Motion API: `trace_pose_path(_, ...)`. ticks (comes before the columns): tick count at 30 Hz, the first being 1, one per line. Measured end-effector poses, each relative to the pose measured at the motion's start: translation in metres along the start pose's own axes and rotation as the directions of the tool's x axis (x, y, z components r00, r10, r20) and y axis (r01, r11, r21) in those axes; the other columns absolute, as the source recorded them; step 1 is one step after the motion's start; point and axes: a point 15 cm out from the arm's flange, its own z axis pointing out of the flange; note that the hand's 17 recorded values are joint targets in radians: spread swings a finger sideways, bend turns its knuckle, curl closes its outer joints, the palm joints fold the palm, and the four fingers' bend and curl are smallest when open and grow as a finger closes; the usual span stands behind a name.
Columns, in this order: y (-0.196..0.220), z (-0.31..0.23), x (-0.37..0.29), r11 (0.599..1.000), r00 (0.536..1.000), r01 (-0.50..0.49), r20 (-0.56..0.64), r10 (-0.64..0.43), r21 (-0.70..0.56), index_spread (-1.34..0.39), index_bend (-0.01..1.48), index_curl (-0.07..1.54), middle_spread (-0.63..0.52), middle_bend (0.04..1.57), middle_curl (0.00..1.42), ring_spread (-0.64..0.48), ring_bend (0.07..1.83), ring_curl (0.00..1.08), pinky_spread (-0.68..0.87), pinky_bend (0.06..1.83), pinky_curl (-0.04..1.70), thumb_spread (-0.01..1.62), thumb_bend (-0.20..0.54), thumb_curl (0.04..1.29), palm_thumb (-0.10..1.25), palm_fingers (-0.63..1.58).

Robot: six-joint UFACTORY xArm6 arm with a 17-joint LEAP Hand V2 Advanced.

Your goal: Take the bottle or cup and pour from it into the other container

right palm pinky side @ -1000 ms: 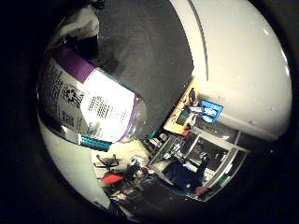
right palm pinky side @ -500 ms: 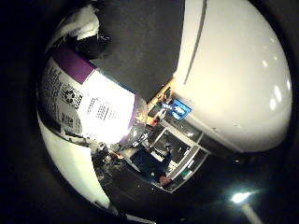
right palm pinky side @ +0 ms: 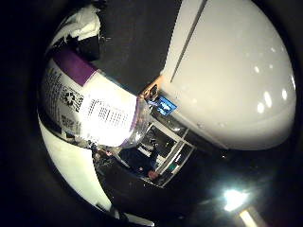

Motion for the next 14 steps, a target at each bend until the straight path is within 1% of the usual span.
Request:
trace_pose_path(6,-0.0069,0.0023,-0.0084,1.000,1.000,0.018,-0.007,-0.018,-0.013,-0.18,1.22,0.80,-0.14,1.36,0.83,-0.23,1.34,0.83,-0.21,1.29,1.03,0.48,-0.019,0.99,1.06,1.12)
trace_pose_path(14,-0.0056,-0.0001,-0.0101,1.000,1.000,0.021,0.002,-0.021,-0.006,-0.18,1.21,0.80,-0.14,1.36,0.83,-0.23,1.34,0.83,-0.21,1.29,1.03,0.49,-0.018,0.99,1.07,1.12)
